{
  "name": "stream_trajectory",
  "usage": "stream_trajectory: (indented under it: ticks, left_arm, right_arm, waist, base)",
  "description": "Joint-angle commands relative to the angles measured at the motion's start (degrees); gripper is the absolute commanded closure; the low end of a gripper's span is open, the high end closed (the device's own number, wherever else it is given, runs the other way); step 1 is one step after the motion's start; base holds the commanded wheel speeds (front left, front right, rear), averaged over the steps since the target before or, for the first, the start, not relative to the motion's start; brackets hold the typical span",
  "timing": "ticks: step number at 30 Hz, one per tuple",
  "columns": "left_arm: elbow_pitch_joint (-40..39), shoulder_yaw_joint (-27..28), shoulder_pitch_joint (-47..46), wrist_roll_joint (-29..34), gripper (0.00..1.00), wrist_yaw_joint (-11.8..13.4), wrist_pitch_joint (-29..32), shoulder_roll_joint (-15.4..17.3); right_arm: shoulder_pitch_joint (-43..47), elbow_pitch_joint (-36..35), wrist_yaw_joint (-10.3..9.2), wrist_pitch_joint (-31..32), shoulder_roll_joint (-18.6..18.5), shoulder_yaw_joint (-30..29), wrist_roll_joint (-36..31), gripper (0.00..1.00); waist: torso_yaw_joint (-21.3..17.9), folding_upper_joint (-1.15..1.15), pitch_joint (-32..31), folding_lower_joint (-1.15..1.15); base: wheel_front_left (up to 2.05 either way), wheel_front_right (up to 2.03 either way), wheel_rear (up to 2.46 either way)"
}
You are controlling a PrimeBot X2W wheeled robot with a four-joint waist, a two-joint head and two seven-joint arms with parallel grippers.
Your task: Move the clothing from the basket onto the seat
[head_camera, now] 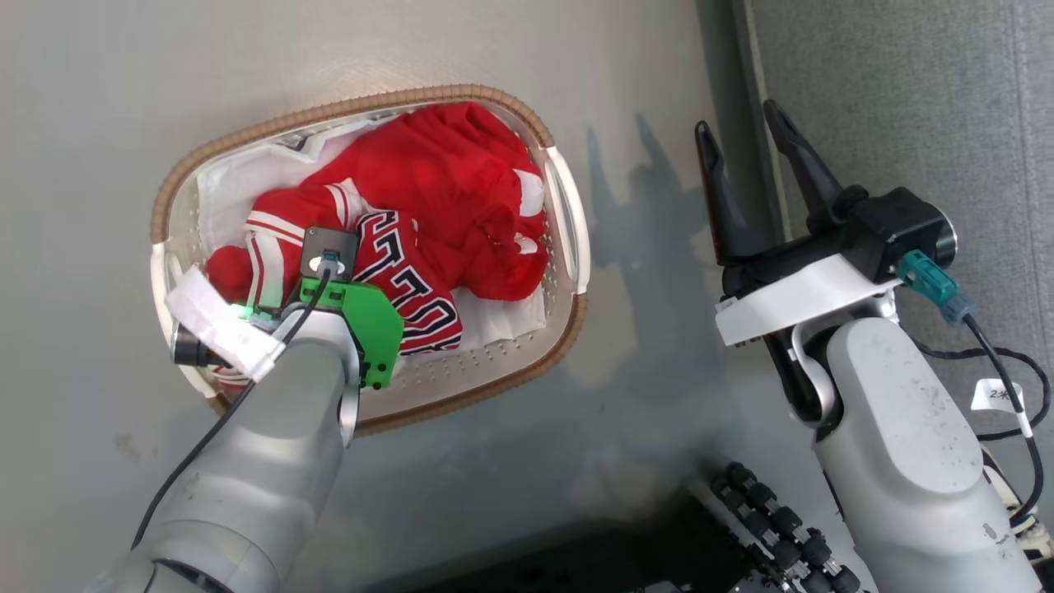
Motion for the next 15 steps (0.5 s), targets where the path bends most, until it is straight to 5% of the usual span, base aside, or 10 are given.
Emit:
stream_trajectory:
  ticks: [1,10,15]
  left_arm:
    - [0.0,-0.3,0.8,-0.1,1.00,-0.3,-1.3,0.4]
    - [-0.3,-0.1,5.1,-0.6,1.00,-2.3,-8.2,0.6]
    - [-8.1,2.1,7.8,0.6,1.00,-1.6,-8.8,1.8]
  right_arm:
    - [0.3,0.3,-0.04,-0.3,0.1,0.2,0.6,0.00]
    - [2.5,2.4,-0.04,-0.3,0.3,0.3,0.8,0.00]
    - [4.2,3.7,-0.04,-0.3,0.4,0.7,0.7,0.00]
  waist:
    - [-0.3,0.00,-1.8,0.00]
    - [0.2,0.00,-10.5,0.00]
    - [1.9,0.00,-16.0,0.00]
  base:
    - [0.00,0.00,0.00]
    - [0.00,0.00,0.00]
    - [0.00,0.00,0.00]
